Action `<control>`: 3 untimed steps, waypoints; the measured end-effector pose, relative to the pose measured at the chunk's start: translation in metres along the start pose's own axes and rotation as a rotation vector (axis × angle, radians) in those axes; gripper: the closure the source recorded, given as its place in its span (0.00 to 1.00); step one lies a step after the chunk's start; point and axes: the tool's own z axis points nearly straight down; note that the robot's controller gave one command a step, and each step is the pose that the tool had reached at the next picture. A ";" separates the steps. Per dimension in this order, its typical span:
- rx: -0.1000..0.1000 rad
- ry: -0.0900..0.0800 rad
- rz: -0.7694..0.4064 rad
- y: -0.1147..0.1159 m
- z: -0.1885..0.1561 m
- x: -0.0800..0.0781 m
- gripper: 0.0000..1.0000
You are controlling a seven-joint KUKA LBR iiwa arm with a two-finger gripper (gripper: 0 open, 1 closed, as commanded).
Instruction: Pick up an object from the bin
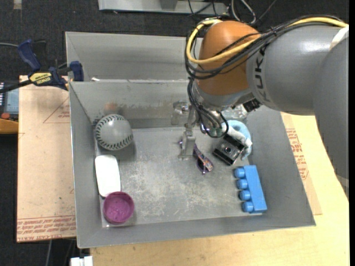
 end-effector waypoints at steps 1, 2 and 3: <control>0.000 0.000 0.000 0.000 0.000 0.000 0.00; 0.000 0.000 -0.001 0.000 0.000 0.000 0.00; 0.000 -0.003 -0.394 0.004 0.023 -0.013 0.00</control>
Offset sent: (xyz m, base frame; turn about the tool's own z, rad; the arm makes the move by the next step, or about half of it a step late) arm -0.0150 -0.0250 -0.0051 -0.1437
